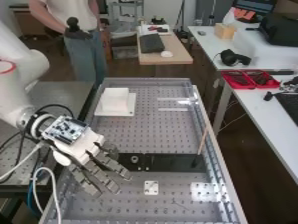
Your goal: Grab the larger nut and place it in the white container
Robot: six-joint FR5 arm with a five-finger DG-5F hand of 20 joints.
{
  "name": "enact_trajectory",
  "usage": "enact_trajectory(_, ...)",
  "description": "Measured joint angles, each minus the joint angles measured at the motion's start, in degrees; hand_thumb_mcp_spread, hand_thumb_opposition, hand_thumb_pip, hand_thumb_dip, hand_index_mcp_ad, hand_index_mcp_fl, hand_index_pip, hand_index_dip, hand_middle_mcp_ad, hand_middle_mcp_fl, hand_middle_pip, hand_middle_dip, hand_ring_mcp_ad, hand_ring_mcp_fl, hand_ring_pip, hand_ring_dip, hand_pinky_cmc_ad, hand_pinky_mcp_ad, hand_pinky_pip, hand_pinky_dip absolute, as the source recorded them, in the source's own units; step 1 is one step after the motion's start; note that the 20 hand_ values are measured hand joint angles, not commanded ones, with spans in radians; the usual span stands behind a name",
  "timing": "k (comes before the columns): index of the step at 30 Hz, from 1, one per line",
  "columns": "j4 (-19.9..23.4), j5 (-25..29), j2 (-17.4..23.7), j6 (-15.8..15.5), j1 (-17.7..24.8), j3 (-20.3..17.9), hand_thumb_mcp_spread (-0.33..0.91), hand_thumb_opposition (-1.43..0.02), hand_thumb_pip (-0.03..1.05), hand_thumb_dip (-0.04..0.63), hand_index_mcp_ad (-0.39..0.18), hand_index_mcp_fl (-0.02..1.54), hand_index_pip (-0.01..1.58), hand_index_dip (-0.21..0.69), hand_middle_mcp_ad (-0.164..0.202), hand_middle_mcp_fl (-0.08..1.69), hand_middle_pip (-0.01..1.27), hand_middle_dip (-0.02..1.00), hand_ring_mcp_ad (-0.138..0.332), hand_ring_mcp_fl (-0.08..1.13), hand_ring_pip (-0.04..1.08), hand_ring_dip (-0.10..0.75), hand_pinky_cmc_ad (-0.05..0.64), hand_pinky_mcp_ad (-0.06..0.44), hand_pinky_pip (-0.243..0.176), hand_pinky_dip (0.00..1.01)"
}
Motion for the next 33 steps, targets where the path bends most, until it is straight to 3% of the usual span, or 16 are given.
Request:
enact_trajectory(17, 6.75, 0.44, -1.73, -2.53, 1.05, -2.07, 0.29, -0.85, 0.77, 0.173, -0.169, 0.01, 1.56, 0.127, 0.063, 0.00, 0.13, 0.22, 0.171, 0.00, 0.18, 0.115, 0.365, 0.312, -0.103, 0.73)
enact_trajectory(33, 5.41, -0.99, -3.44, -3.62, 0.04, -0.88, 0.29, -0.85, 0.79, 0.188, -0.169, 0.01, 1.56, 0.106, 0.063, 0.00, 0.13, 0.20, 0.173, 0.00, 0.22, 0.089, 0.365, 0.312, -0.103, 0.76)
